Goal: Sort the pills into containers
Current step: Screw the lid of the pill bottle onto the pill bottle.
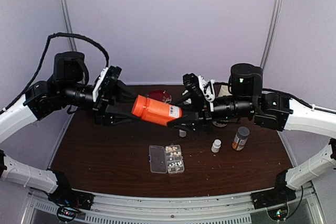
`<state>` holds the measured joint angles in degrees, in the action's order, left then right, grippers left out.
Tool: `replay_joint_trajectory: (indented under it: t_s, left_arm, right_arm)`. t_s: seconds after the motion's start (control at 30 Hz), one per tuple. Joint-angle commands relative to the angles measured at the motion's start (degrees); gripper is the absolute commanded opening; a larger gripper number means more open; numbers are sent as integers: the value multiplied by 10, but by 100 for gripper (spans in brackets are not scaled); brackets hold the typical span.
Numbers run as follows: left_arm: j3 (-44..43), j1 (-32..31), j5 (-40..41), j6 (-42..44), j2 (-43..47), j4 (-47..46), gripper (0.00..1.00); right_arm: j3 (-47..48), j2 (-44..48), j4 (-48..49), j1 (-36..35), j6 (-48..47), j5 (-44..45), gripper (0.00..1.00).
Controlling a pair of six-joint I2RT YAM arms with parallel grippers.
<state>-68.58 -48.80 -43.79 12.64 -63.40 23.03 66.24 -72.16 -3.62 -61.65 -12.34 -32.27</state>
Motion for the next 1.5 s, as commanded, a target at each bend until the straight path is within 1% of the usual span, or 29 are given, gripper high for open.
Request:
replay_joint_trajectory:
  t_s: [0.0,0.03,0.07,0.17,0.23,0.27,0.33,0.4,0.43,0.5,0.53,0.67,0.77,0.87,0.93,1.0,1.03,1.07,1.1,1.17,1.2,1.23,1.27,1.3,1.37,1.47]
  left_arm:
    - [-45,-34,19,473,-41,173,0]
    - [-45,-34,40,563,-38,186,0]
    - [-40,-35,61,624,-32,188,0]
    - [-12,-36,111,714,-7,127,0]
    - [8,-37,145,795,10,102,0]
    - [19,-39,164,819,19,81,0]
    - [31,-42,200,871,33,52,0]
    - [49,-46,243,936,45,18,0]
    - [68,-48,262,964,53,-13,0]
    - [110,-50,286,1000,68,-80,0]
    - [117,-50,296,1016,73,-91,0]
    - [146,-64,364,1109,88,-102,0]
    - [170,-79,448,1184,88,-110,0]
    - [215,-89,513,1257,84,-187,0]
    - [225,-95,530,1281,82,-194,0]
    - [227,-97,528,1279,81,-196,0]
    - [226,-97,527,1266,80,-196,2]
    - [224,-97,523,1243,81,-203,9]
    - [224,-97,516,1205,82,-220,20]
    - [230,-97,496,1118,92,-284,43]
    - [230,-97,489,1067,98,-301,57]
    - [224,-97,482,1016,108,-305,90]
    - [214,-97,477,967,118,-289,97]
    - [206,-97,472,922,127,-265,97]
    - [206,-97,460,875,150,-236,98]
    - [220,-97,419,803,188,-201,98]
  right_arm:
    - [26,-25,148,-5,177,-228,0]
    - [18,-25,161,-1,213,-230,0]
    - [11,-23,180,2,237,-229,0]
    - [-17,-17,244,11,311,-232,0]
    - [-36,-11,296,15,361,-239,0]
    - [-44,-8,314,17,380,-241,0]
    - [-48,-3,317,21,398,-241,0]
    - [-40,-3,281,25,394,-240,0]
    - [-33,-6,255,28,389,-240,0]
    - [-28,-13,229,39,390,-241,0]
    - [-30,-14,231,46,399,-241,0]
    - [-46,-23,282,73,463,-259,0]
    - [-50,-34,330,91,520,-277,0]
    - [-43,-45,350,105,560,-292,0]
    - [-43,-48,368,109,578,-294,0]
    - [-43,-49,376,113,587,-295,0]
    - [-43,-48,375,114,587,-294,0]
    - [-43,-46,370,116,583,-293,0]
    - [-44,-43,362,117,578,-291,0]
    - [-45,-34,332,121,556,-286,0]
    - [-46,-26,307,123,540,-282,0]
    - [-46,-19,277,125,516,-276,0]
    - [-42,-12,210,126,484,-266,0]
    - [-34,-4,157,127,444,-255,0]
    - [-23,7,76,129,383,-235,0]
    - [-16,23,7,137,325,-219,0]
